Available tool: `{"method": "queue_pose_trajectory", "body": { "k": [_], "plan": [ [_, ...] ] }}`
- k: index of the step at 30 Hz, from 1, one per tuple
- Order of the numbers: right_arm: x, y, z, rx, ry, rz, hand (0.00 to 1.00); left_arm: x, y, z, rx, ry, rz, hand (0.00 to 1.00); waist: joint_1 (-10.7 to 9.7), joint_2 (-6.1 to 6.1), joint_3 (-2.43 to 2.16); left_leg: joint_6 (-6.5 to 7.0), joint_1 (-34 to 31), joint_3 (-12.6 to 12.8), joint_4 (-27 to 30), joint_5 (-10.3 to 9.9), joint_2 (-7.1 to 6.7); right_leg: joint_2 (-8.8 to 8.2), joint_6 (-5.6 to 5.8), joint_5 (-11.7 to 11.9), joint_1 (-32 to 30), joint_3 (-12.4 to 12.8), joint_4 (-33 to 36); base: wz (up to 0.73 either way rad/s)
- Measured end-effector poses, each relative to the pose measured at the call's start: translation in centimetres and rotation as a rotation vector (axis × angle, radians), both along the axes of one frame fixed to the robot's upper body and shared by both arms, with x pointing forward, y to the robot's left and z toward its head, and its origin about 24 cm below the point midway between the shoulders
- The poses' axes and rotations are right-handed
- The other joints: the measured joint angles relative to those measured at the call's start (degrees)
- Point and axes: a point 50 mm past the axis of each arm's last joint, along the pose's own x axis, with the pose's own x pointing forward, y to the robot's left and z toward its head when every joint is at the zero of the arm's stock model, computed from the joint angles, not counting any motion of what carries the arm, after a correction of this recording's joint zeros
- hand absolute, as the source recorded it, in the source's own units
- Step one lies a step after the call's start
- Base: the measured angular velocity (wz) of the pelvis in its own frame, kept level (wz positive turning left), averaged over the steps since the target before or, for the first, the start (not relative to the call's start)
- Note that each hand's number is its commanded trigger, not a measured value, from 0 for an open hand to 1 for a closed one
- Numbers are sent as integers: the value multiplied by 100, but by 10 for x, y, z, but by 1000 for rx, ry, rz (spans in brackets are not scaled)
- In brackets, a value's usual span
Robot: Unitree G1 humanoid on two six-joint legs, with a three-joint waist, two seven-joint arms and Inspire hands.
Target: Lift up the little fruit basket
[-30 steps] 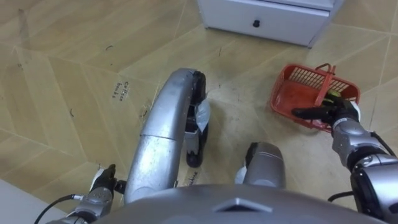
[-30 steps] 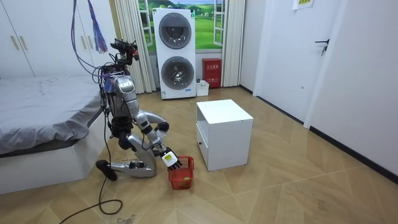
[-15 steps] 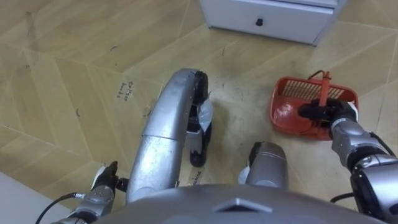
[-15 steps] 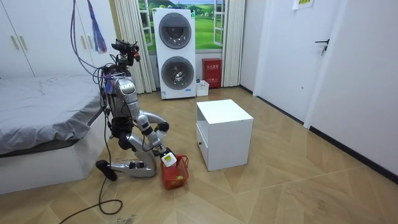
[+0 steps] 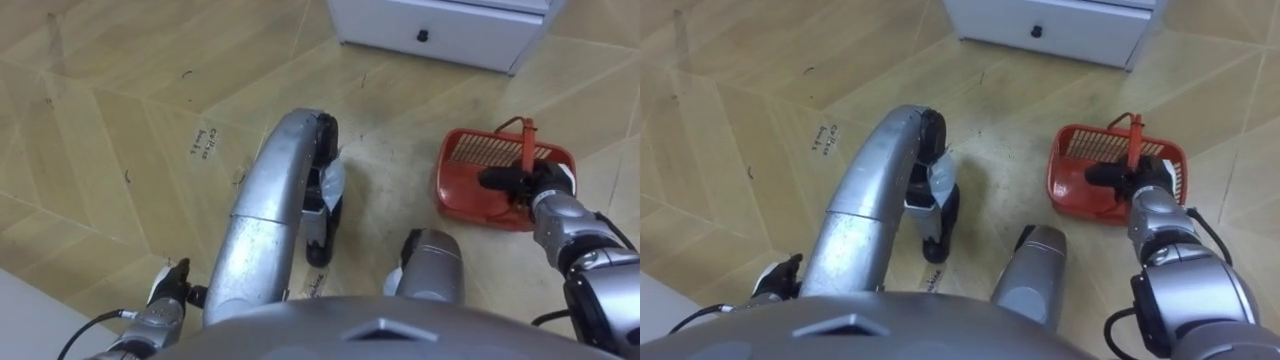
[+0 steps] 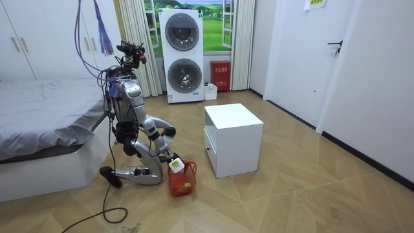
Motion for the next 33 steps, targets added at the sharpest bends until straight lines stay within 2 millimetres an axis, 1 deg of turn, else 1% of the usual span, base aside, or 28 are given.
{"method": "queue_pose_trajectory", "body": {
  "k": [1,3,7,11,13,14,16,17,18,19,20,21,22,23,24,25,26,27,28,29,30,31,32,33],
  "plan": [
    [0,0,0,0,0,0,100,0,0,0,-1,-1,0,0,1,-14,6,0,0,0,1,0,0,0,0,0,0,2,1,0],
    [0,0,0,8,-5,-12,100,-1,0,0,-2,-1,0,0,13,-59,-4,0,-1,-1,6,0,-2,2,0,0,3,1,-1,0],
    [0,0,0,16,-9,-25,100,0,-1,0,-2,4,1,0,16,-57,-9,1,47,-32,49,-1,-1,39,0,0,82,4,-2,-4],
    [-1,1,-1,14,-3,-18,100,10,0,1,5,-9,-6,0,21,-106,6,3,149,-38,58,-2,-20,31,0,0,196,2,20,-1],
    [1,3,-1,18,-6,-12,100,15,1,1,11,-14,-12,0,15,-125,3,2,146,-78,90,-2,-31,74,-6,-3,212,3,34,-8],
    [4,3,1,18,-14,-8,100,20,1,2,10,-25,-13,0,-4,-134,6,0,131,-130,127,-3,-53,117,-15,-7,218,21,45,-18],
    [9,5,3,17,-28,4,100,21,1,2,11,-30,-10,0,-29,-189,4,-12,145,-193,168,-9,-104,145,-20,-11,241,90,51,-19],
    [15,5,6,16,-47,10,100,24,1,3,11,-37,-9,0,-83,-218,18,-17,152,-284,202,-12,-199,156,-20,-11,303,91,33,-10],
    [22,7,10,16,-69,21,100,29,2,4,12,-49,-4,0,-141,-259,18,-17,159,-349,232,-13,-271,163,-20,-11,346,92,19,-9],
    [27,9,13,15,-86,27,100,33,2,5,12,-60,0,0,-157,-284,29,-16,156,-374,261,-16,-282,185,-20,-11,364,104,16,-12],
    [36,11,19,14,-123,38,100,41,3,7,12,-80,7,0,-187,-285,31,-8,151,-428,338,-20,-294,234,-20,-11,421,104,-3,-15],
    [45,15,25,15,-161,54,100,49,4,9,14,-101,15,0,-215,-333,16,16,153,-457,377,-31,-320,253,-20,-11,455,118,-25,-12],
    [49,17,28,14,-183,62,100,53,5,10,15,-112,19,0,-220,-360,17,35,159,-462,388,-40,-329,254,-19,-11,469,125,-41,-5],
    [58,21,36,10,-230,79,100,60,5,12,16,-132,25,0,-282,-406,20,59,198,-468,412,-50,-346,262,-1,-19,519,125,-90,0],
    [65,25,42,10,-270,95,100,64,5,13,15,-142,27,0,-320,-416,17,136,267,-471,417,-86,-341,370,120,-80,616,187,-220,0],
    [68,26,45,9,-286,101,100,65,5,13,14,-145,27,0,-320,-414,18,155,325,-471,406,-95,-329,455,165,-102,662,233,-305,-9],
    [72,30,48,7,-304,120,100,69,4,14,14,-156,20,0,-310,-403,13,210,487,-471,329,-120,-307,604,165,-103,743,321,-546,-18],
    [76,35,51,10,-320,143,100,69,4,14,13,-156,18,0,-295,-352,7,252,704,-483,128,-137,-237,745,166,-102,829,384,-922,-22],
    [77,36,53,12,-327,149,100,68,3,14,11,-154,19,0,-290,-295,-6,254,818,-520,-35,-137,-212,816,165,-101,862,389,-1190,-39],
    [79,39,55,5,-334,170,100,64,2,12,9,-144,20,0,-254,-247,-31,258,1086,-544,-502,-135,-114,914,163,-99,877,484,-1815,-62],
    [81,43,55,5,-337,186,100,57,2,11,8,-135,28,0,-201,-205,-59,260,1431,-538,-1099,-132,-7,927,175,-89,941,540,-2591,-77],
    [81,46,56,7,-341,198,100,49,3,10,8,-122,39,0,-165,-188,-86,259,1617,-530,-1448,-119,52,940,191,-46,980,572,-3058,-81],
    [79,50,56,18,-351,210,100,37,5,8,10,-96,73,0,-172,-160,-105,278,2000,-512,-2080,20,84,958,206,158,1176,583,-3905,-54],
    [74,54,54,26,-355,218,100,22,9,6,27,-65,113,0,-278,-170,-119,376,2472,-447,-2777,223,58,956,237,593,1439,550,-4719,-36]
  ]
}}
